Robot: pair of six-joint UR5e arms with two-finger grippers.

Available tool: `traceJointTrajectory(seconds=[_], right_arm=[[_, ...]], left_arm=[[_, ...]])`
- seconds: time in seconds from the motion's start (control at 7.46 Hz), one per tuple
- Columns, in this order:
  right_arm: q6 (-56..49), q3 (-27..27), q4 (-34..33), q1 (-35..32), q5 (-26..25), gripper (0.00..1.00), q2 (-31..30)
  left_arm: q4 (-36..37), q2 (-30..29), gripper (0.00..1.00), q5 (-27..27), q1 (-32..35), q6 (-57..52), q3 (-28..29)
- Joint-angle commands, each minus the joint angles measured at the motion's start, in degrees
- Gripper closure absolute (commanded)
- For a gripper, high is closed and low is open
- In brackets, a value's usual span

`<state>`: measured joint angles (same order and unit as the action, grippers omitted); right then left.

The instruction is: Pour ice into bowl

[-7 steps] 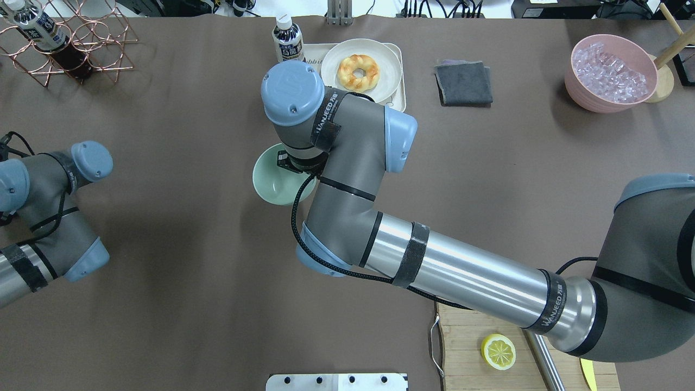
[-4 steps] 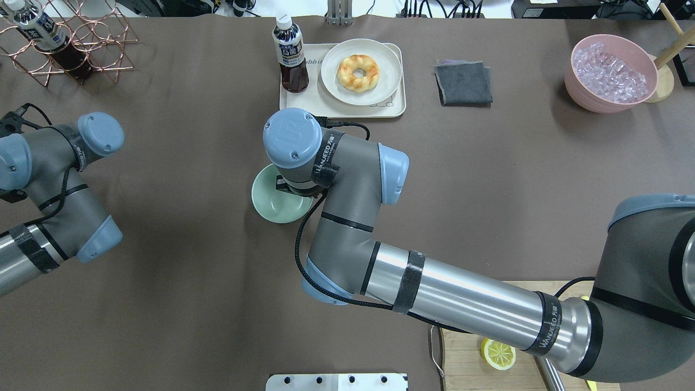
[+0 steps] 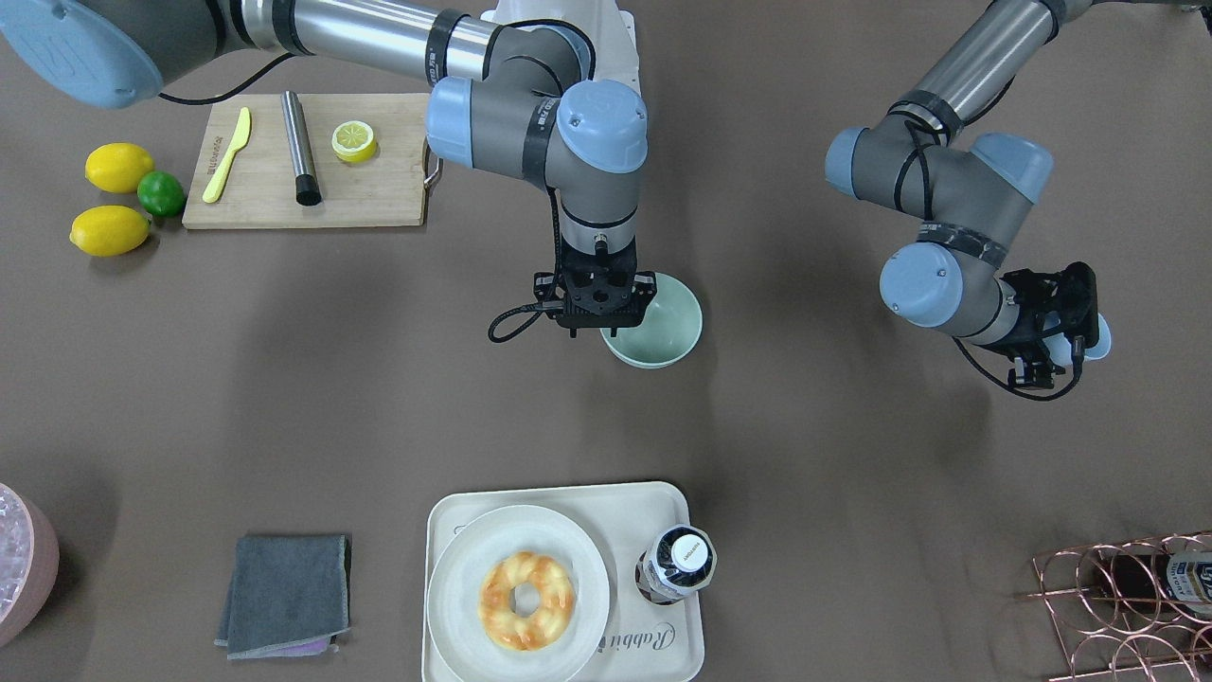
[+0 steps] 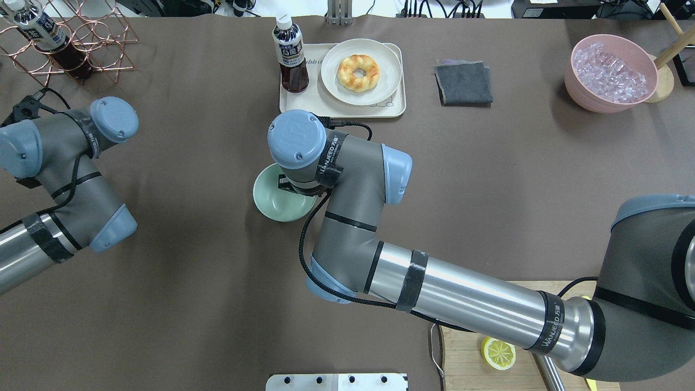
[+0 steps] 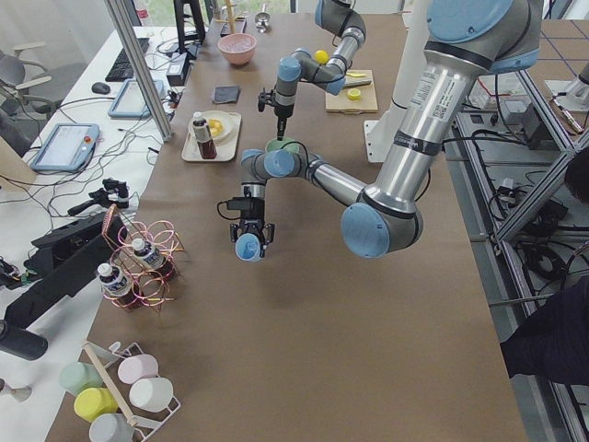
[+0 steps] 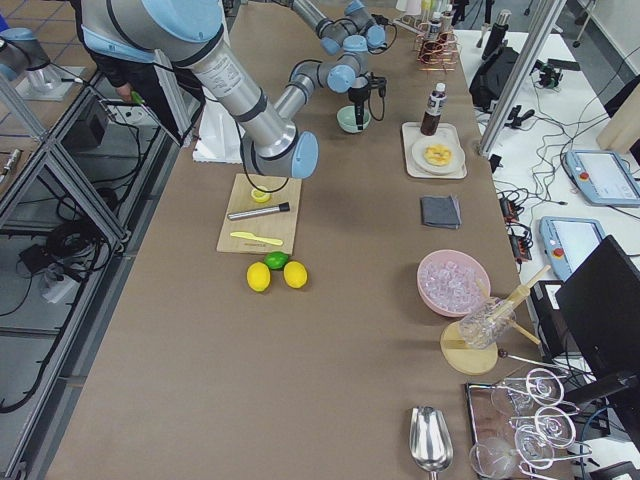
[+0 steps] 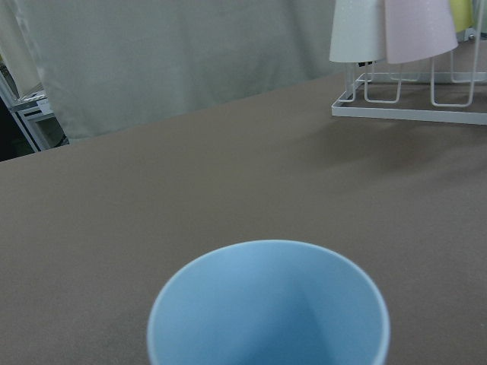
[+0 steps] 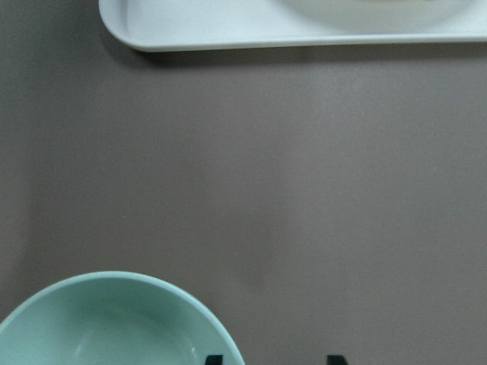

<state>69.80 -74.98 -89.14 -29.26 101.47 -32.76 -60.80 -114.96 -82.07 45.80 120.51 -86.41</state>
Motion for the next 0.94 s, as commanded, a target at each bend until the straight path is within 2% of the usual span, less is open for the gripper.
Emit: traceJointTrajectory(seconds=[0.0,0.13,0.4,0.8], right_arm=[[-3.78,-5.51,-5.77,-5.35,4.16,0.21,0.07],[-6.15,-7.79,-7.61,-8.68,7.22,0.21,-0.98],[-18.59,-11.92,-8.59,-15.45,12.77,0.21,-6.84],[-34.85,-15.46,-8.07,-28.0,24.43,0.21,-18.27]], left_arm=[[0.42,-0.96,0.41,0.07,0.35,-0.89,-3.92],[1.12,-1.23,0.41,0.15,0.26,-1.07,-6.73],[3.84,-3.59,0.41,-0.02,0.0,-2.83,-11.4],[11.21,-12.27,0.42,-3.45,-5.08,-2.21,-15.88]])
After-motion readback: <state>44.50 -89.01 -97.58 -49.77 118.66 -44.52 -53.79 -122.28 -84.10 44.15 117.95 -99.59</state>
